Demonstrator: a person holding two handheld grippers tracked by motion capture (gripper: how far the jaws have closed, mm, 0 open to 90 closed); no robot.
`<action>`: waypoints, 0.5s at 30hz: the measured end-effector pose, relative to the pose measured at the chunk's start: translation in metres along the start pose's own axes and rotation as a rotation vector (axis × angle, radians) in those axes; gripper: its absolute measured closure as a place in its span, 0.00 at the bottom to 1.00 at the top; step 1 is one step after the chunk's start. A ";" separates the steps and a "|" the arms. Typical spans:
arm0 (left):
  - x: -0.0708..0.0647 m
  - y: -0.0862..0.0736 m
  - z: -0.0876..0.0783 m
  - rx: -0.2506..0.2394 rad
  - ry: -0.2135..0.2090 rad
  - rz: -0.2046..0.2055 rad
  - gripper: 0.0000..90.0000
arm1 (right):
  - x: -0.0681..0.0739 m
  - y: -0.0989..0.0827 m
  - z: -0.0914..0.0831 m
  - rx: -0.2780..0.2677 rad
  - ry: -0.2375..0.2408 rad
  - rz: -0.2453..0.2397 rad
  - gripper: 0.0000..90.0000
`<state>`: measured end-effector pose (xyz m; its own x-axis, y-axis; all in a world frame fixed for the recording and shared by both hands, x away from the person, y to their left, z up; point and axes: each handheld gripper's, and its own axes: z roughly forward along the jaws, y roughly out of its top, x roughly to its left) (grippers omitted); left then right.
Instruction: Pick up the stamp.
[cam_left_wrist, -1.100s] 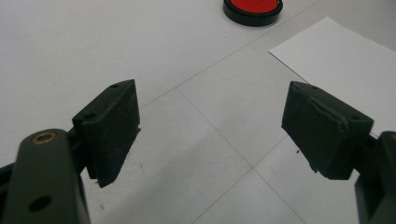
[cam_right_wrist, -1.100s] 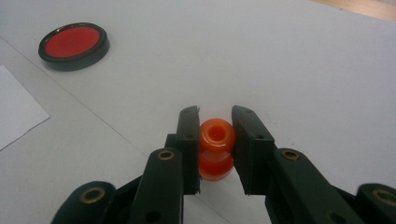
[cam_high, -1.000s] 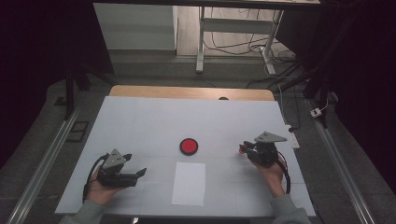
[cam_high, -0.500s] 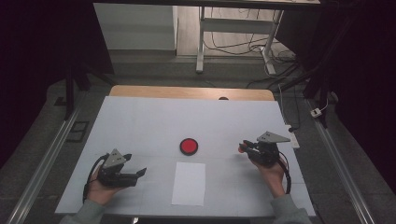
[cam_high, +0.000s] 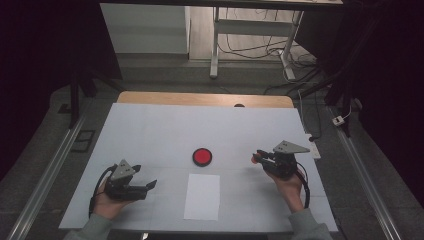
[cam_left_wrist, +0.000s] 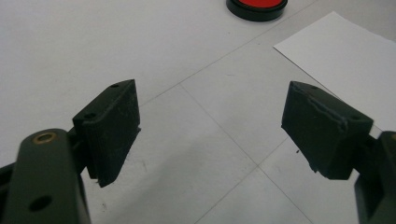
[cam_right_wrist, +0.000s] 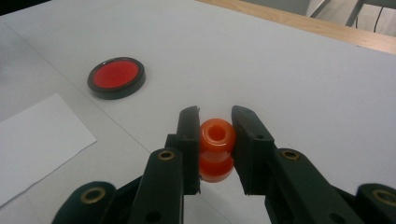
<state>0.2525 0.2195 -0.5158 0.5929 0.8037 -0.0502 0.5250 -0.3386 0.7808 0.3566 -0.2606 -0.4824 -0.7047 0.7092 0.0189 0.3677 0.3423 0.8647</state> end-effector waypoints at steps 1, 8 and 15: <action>0.000 0.000 0.000 0.000 0.000 0.000 0.22 | 0.001 0.000 0.000 -0.003 0.005 0.001 0.81; 0.000 0.000 0.001 0.002 -0.003 -0.001 0.22 | 0.005 0.003 0.000 -0.018 0.029 -0.001 0.81; -0.001 0.000 0.001 0.000 -0.004 0.003 0.22 | 0.012 0.007 0.001 -0.033 0.057 -0.003 0.81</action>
<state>0.2525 0.2188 -0.5165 0.5965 0.8010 -0.0504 0.5238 -0.3409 0.7807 0.3513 -0.2488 -0.4769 -0.7396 0.6716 0.0445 0.3461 0.3227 0.8810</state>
